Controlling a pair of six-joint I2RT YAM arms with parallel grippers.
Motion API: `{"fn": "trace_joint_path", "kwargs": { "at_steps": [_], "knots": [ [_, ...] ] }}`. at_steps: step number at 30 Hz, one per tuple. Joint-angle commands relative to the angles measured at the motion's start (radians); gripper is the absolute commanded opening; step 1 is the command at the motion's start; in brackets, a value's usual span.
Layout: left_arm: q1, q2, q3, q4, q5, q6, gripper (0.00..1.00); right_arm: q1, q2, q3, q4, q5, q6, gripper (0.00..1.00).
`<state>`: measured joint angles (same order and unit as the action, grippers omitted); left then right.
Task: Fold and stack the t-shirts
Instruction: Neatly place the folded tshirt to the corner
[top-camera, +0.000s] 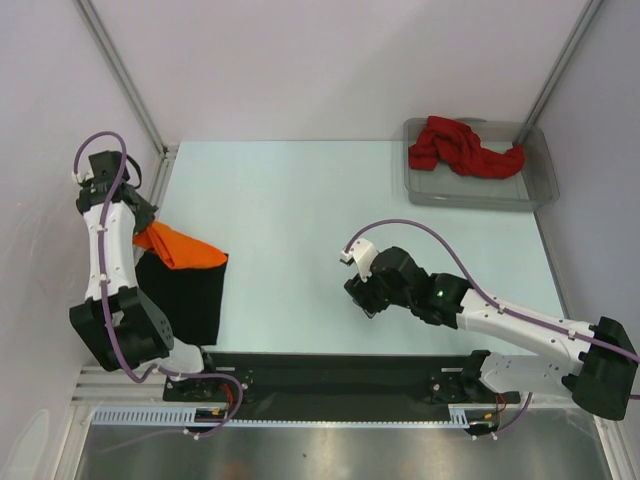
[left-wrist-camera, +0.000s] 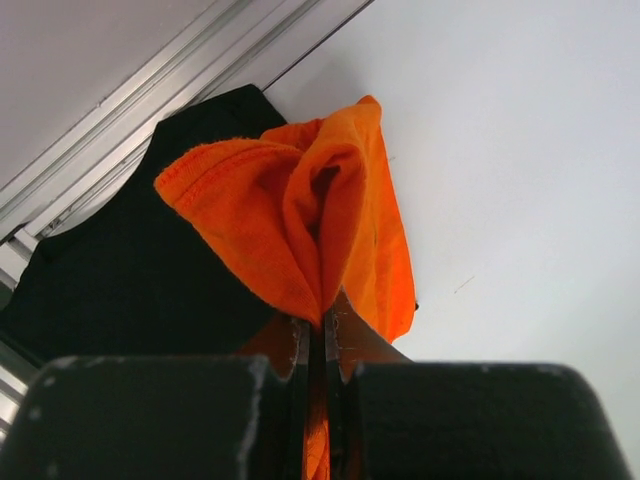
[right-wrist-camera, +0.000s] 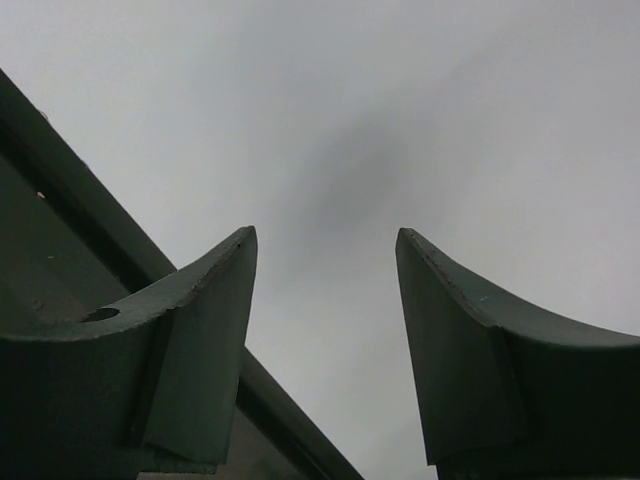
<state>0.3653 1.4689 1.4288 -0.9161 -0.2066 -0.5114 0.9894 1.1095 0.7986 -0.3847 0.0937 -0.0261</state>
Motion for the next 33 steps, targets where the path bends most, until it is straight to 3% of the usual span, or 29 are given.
{"fn": "trace_joint_path", "kwargs": {
  "at_steps": [1, 10, 33],
  "knots": [
    [0.024, -0.074, -0.031, 0.007, -0.033, 0.027, 0.00, 0.006, -0.010, 0.001, 0.009, 0.015, -0.011, 0.63],
    [0.132, -0.191, -0.287, 0.030, 0.004, -0.042, 0.00, 0.009, 0.016, 0.036, 0.004, -0.029, -0.015, 0.63],
    [0.313, -0.324, -0.613, -0.062, -0.083, -0.251, 0.00, 0.104, 0.006, 0.016, 0.021, -0.012, 0.022, 0.63]
  ]
}}
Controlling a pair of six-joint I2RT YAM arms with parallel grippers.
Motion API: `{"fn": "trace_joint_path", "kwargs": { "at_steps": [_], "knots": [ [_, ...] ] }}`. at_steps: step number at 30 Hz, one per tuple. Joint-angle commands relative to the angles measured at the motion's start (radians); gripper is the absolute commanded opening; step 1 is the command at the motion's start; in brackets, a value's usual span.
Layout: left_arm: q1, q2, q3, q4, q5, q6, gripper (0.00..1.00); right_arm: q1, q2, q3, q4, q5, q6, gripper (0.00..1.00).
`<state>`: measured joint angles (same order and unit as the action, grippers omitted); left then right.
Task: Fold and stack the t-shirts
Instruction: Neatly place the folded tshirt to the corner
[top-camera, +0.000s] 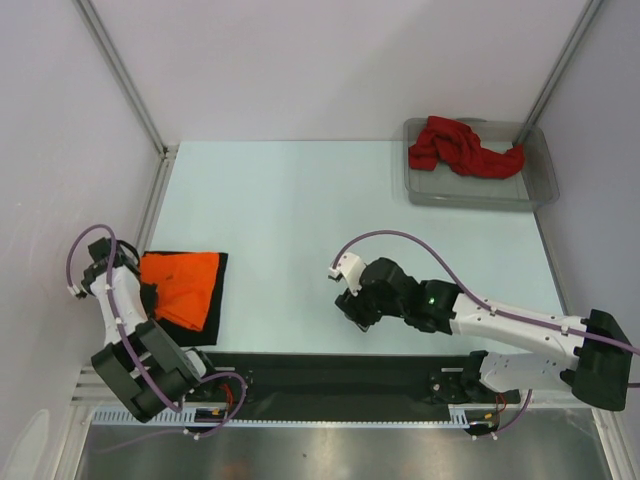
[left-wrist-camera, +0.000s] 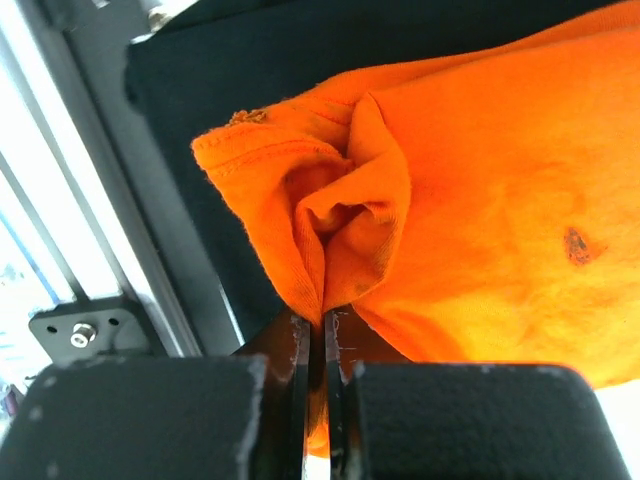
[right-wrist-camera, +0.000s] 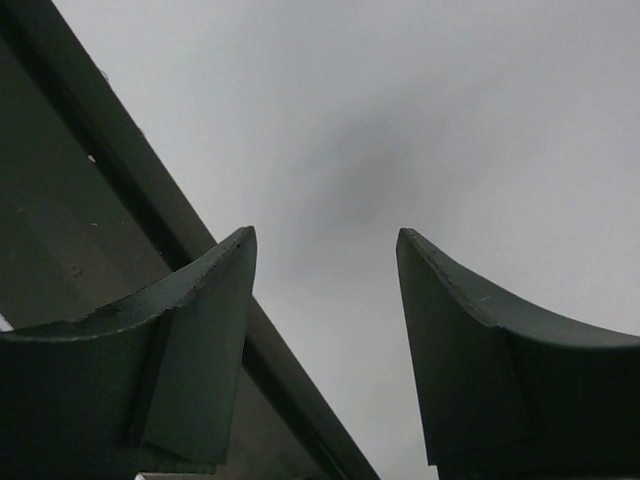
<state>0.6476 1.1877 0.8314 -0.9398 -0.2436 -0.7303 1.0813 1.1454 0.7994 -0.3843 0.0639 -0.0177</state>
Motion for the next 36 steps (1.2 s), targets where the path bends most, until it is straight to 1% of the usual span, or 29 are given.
{"fn": "trace_joint_path", "kwargs": {
  "at_steps": [1, 2, 3, 4, 5, 6, 7, 8, 9, 10, 12, 13, 15, 17, 18, 19, 20, 21, 24, 25, 26, 27, 28, 29, 30, 32, 36],
  "knots": [
    [0.030, -0.049, -0.021, -0.042, -0.046, -0.038, 0.00, 0.015, -0.033, 0.014, 0.021, 0.019, 0.013, 0.63],
    [0.032, -0.065, -0.025, -0.042, -0.048, -0.047, 0.00, 0.019, -0.035, 0.014, 0.021, 0.022, 0.013, 0.63],
    [0.034, -0.069, -0.029, -0.042, -0.048, -0.055, 0.04, 0.022, -0.036, 0.012, 0.022, 0.025, 0.013, 0.63],
    [0.041, -0.074, -0.037, -0.045, -0.049, -0.061, 0.14, 0.023, -0.038, 0.011, 0.019, 0.025, 0.013, 0.63],
    [0.044, -0.079, -0.041, -0.048, -0.048, -0.072, 0.23, 0.025, -0.039, 0.009, 0.019, 0.030, 0.013, 0.63],
    [0.047, -0.080, -0.043, -0.048, -0.048, -0.072, 0.29, 0.028, -0.042, 0.008, 0.022, 0.030, 0.013, 0.63],
    [0.047, -0.080, -0.040, -0.048, -0.048, -0.072, 0.45, 0.028, -0.044, 0.004, 0.024, 0.031, 0.013, 0.63],
    [0.047, -0.080, -0.034, -0.047, -0.040, -0.060, 0.51, 0.028, -0.044, 0.001, 0.025, 0.033, 0.013, 0.63],
    [0.047, -0.082, -0.026, -0.053, -0.034, -0.051, 0.54, 0.031, -0.046, 0.001, 0.024, 0.033, 0.033, 0.63],
    [0.044, -0.089, -0.006, -0.059, -0.028, -0.046, 0.61, 0.029, -0.047, -0.002, 0.027, 0.033, 0.035, 0.63],
    [0.032, -0.143, 0.006, -0.070, -0.001, -0.050, 0.66, 0.034, -0.047, -0.006, 0.030, 0.030, 0.035, 0.63],
    [0.003, -0.166, 0.020, -0.073, 0.004, -0.057, 0.70, 0.034, -0.047, -0.008, 0.030, 0.030, 0.035, 0.63],
    [-0.044, -0.226, 0.032, -0.062, 0.010, -0.073, 0.73, 0.035, -0.046, -0.012, 0.035, 0.027, 0.033, 0.63],
    [-0.115, -0.231, 0.063, -0.076, -0.003, -0.078, 0.74, 0.034, -0.036, -0.006, 0.033, 0.022, 0.030, 0.63],
    [-0.140, -0.226, 0.072, -0.089, -0.008, -0.081, 0.74, 0.034, -0.033, -0.005, 0.033, 0.022, 0.027, 0.63],
    [-0.184, -0.230, 0.080, -0.085, 0.003, -0.083, 0.71, 0.035, -0.033, -0.002, 0.036, 0.019, 0.027, 0.63],
    [-0.204, -0.237, 0.078, -0.076, 0.012, -0.080, 0.69, 0.035, -0.027, 0.001, 0.036, 0.019, 0.025, 0.63],
    [-0.224, -0.247, 0.063, -0.044, 0.026, -0.080, 0.64, 0.035, -0.026, 0.001, 0.039, 0.017, 0.025, 0.63],
    [-0.210, -0.234, 0.031, 0.018, 0.030, -0.063, 0.58, 0.039, -0.016, 0.021, 0.032, 0.022, 0.024, 0.63],
    [-0.180, -0.191, 0.029, 0.030, 0.065, -0.014, 0.46, 0.040, -0.016, 0.026, 0.028, 0.028, 0.022, 0.63],
    [-0.163, -0.160, 0.034, 0.042, 0.078, 0.009, 0.38, 0.040, -0.025, 0.029, 0.027, 0.033, 0.024, 0.63],
    [-0.132, -0.130, 0.050, 0.036, 0.078, 0.025, 0.25, 0.043, -0.029, 0.027, 0.024, 0.039, 0.022, 0.63],
    [-0.114, -0.102, 0.060, 0.030, 0.073, 0.055, 0.17, 0.043, -0.033, 0.024, 0.022, 0.042, 0.024, 0.63],
    [-0.079, -0.055, 0.072, 0.013, 0.067, 0.071, 0.01, 0.042, -0.039, 0.018, 0.019, 0.042, 0.022, 0.63],
    [-0.078, -0.045, 0.072, 0.000, 0.047, 0.071, 0.00, 0.042, -0.042, 0.018, 0.018, 0.042, 0.024, 0.63],
    [-0.040, -0.049, 0.060, -0.002, -0.003, 0.068, 0.00, 0.042, -0.046, 0.012, 0.006, 0.048, 0.022, 0.64],
    [0.040, -0.057, 0.000, 0.003, -0.028, 0.051, 0.00, 0.042, -0.064, 0.000, 0.007, 0.054, 0.021, 0.64]
  ]
}}
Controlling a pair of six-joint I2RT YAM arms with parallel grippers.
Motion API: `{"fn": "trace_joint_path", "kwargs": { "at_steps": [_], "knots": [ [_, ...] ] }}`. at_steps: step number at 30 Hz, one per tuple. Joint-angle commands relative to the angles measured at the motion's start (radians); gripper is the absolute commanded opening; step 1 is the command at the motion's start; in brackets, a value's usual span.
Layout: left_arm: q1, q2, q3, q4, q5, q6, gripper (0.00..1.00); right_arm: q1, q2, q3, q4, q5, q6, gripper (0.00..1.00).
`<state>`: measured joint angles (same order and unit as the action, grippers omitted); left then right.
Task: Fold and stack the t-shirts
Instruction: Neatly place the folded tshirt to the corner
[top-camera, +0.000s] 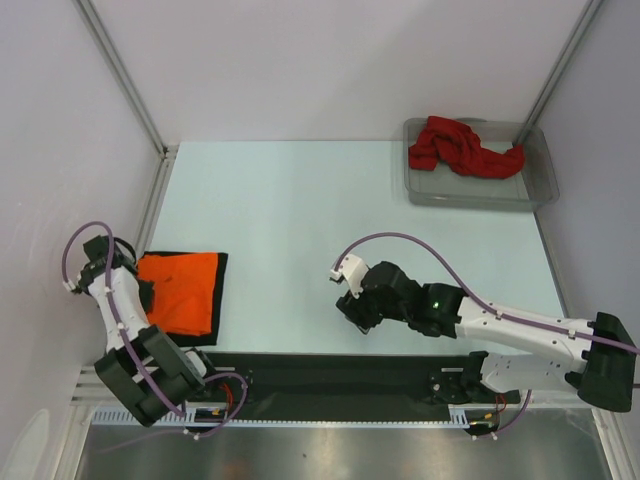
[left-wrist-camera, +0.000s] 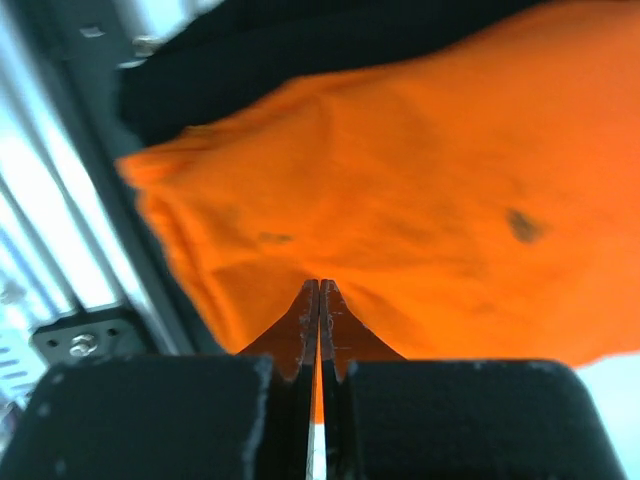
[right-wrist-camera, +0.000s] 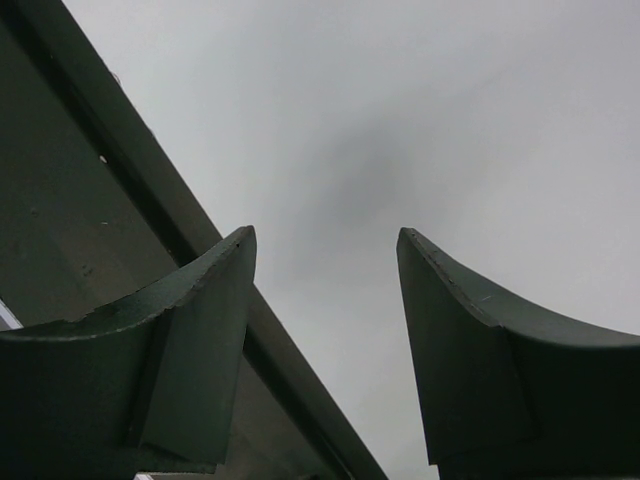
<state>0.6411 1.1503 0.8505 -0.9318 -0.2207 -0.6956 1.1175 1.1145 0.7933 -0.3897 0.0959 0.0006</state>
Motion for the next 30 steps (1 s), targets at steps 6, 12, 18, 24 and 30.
{"fn": "trace_joint_path", "kwargs": {
  "at_steps": [6, 12, 18, 24, 30],
  "knots": [
    [0.156, 0.008, -0.005, -0.045, -0.117, -0.031, 0.05, 0.005, -0.025, 0.012, 0.014, 0.027, 0.002, 0.64],
    [0.271, 0.111, -0.037, -0.047, -0.045, -0.031, 0.01, 0.005, -0.035, 0.020, 0.005, 0.048, 0.001, 0.64],
    [0.327, 0.141, -0.027, -0.027, -0.016, -0.007, 0.00, 0.005, -0.070, -0.008, -0.012, 0.059, 0.002, 0.64],
    [0.065, -0.090, 0.060, -0.091, -0.042, -0.080, 0.00, 0.005, -0.081, -0.026, -0.008, 0.054, 0.012, 0.64],
    [-0.098, -0.104, 0.030, -0.057, 0.105, -0.167, 0.00, 0.005, -0.044, 0.001, 0.009, 0.039, 0.007, 0.64]
  ]
}}
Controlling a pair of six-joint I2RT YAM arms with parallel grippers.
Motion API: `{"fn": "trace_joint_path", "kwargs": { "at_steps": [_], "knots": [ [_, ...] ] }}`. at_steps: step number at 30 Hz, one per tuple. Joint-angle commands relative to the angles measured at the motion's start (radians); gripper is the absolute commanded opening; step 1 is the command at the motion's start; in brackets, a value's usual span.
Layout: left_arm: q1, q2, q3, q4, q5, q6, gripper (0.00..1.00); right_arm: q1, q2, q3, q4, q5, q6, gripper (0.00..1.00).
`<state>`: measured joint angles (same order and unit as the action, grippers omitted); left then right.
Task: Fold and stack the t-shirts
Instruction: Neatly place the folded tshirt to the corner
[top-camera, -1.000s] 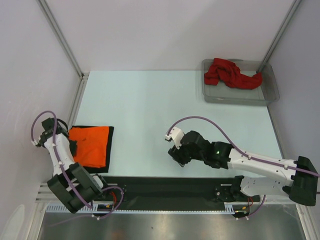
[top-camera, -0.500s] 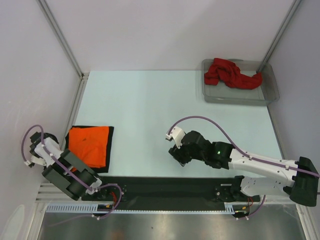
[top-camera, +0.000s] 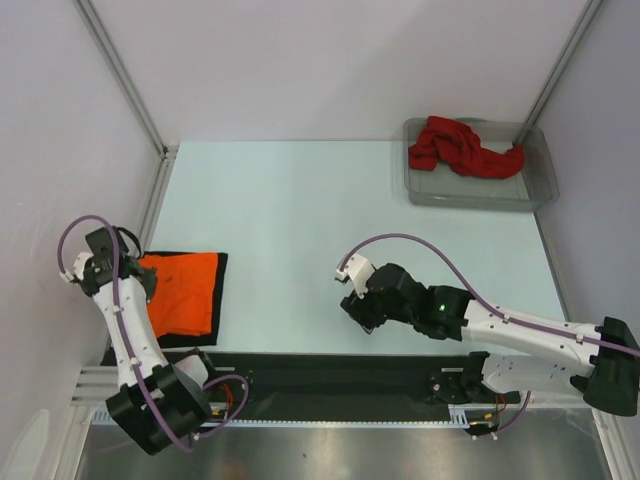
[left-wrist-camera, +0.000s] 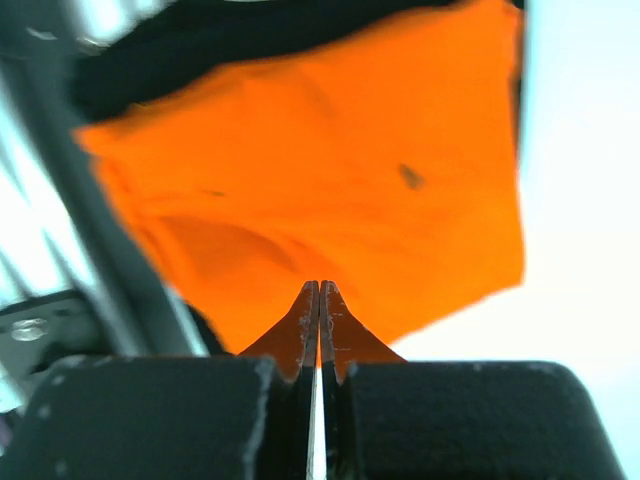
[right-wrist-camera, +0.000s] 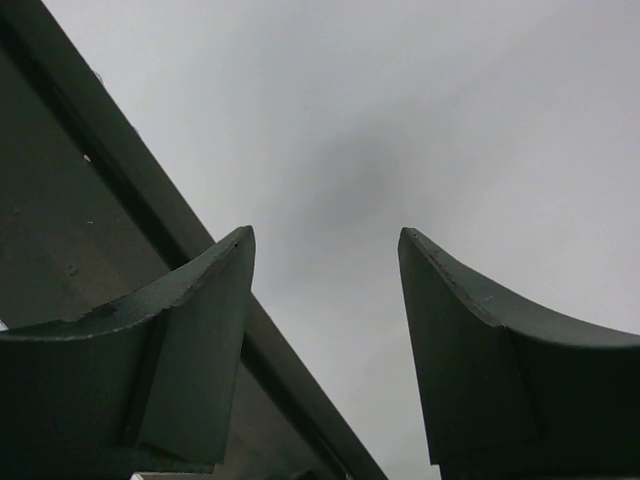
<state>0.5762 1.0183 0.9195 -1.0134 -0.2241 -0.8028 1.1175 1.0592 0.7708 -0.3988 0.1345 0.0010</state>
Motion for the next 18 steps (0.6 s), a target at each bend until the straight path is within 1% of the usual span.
{"fn": "trace_joint_path", "kwargs": {
  "at_steps": [1, 3, 4, 6, 11, 13, 16, 18],
  "knots": [
    [-0.035, 0.045, -0.059, 0.062, 0.133, -0.071, 0.00, 0.007, 0.018, 0.028, 0.021, -0.003, 0.002, 0.64],
    [-0.035, 0.087, -0.105, 0.071, 0.155, -0.101, 0.00, 0.007, 0.027, 0.042, 0.021, -0.006, 0.002, 0.64],
    [-0.035, 0.117, -0.123, 0.108, 0.167, -0.102, 0.00, 0.007, 0.027, 0.045, 0.018, -0.003, 0.002, 0.64],
    [-0.038, 0.129, -0.180, 0.130, 0.181, -0.110, 0.00, 0.008, 0.024, 0.051, 0.011, 0.002, 0.002, 0.64],
    [-0.015, 0.153, -0.248, 0.144, 0.069, -0.076, 0.00, 0.010, -0.016, 0.022, -0.006, 0.017, 0.017, 0.64],
    [0.010, 0.161, -0.257, 0.098, 0.048, -0.067, 0.00, 0.010, -0.045, 0.001, -0.014, 0.028, 0.024, 0.64],
    [0.011, 0.102, -0.254, 0.058, 0.026, -0.094, 0.00, 0.010, -0.077, -0.034, -0.011, 0.039, 0.037, 0.64],
    [0.005, 0.040, -0.217, 0.058, 0.048, -0.095, 0.00, 0.010, -0.085, -0.044, -0.009, 0.040, 0.048, 0.64]
  ]
}}
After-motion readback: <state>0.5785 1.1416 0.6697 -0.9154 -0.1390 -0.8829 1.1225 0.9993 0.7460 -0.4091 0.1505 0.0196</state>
